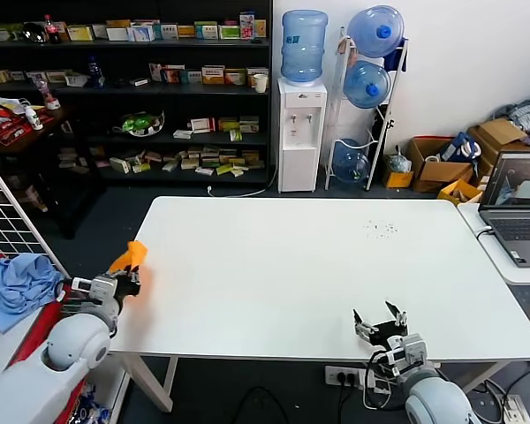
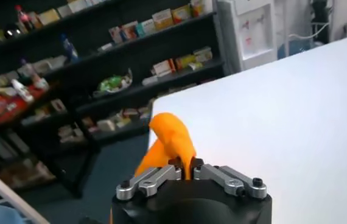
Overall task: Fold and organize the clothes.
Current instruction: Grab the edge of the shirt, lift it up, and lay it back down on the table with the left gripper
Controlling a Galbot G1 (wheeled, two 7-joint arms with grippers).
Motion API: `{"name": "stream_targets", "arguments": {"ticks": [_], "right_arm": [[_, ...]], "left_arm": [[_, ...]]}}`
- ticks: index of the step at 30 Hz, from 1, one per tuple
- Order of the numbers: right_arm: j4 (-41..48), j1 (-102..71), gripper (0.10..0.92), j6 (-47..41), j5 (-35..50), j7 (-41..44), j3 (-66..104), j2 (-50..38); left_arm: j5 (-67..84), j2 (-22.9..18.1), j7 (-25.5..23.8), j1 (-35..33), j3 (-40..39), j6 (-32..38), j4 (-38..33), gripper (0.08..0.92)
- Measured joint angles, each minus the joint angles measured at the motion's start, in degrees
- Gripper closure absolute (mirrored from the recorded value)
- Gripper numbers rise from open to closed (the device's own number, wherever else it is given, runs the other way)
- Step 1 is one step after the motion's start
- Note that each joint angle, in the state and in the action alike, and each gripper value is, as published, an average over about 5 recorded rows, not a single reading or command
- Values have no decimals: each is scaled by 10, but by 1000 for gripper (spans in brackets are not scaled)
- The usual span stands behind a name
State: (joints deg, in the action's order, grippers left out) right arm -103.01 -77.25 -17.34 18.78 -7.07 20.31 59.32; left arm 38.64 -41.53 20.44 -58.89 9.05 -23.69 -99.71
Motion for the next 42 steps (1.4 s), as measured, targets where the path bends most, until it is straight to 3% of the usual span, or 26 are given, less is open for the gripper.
{"name": "stream_targets", "arguments": {"ticks": [10,29,37,42], "right_arm": [[10,-8,203,20,-6,13,11,-3],[11,-33,203,65,11,25,54,-17],[12,-39,203,67,16,18,70,-17],[13,-41,203,67,19,13,75,-16]], "left_arm": [[37,-107,48,7,-35,-5,-29,845],[-42,-405,85,44,-136,76,76,845],[-62,-471,83,54,-172,136,131,845],[-59,-493,67,50,-187,175,151,762]]}}
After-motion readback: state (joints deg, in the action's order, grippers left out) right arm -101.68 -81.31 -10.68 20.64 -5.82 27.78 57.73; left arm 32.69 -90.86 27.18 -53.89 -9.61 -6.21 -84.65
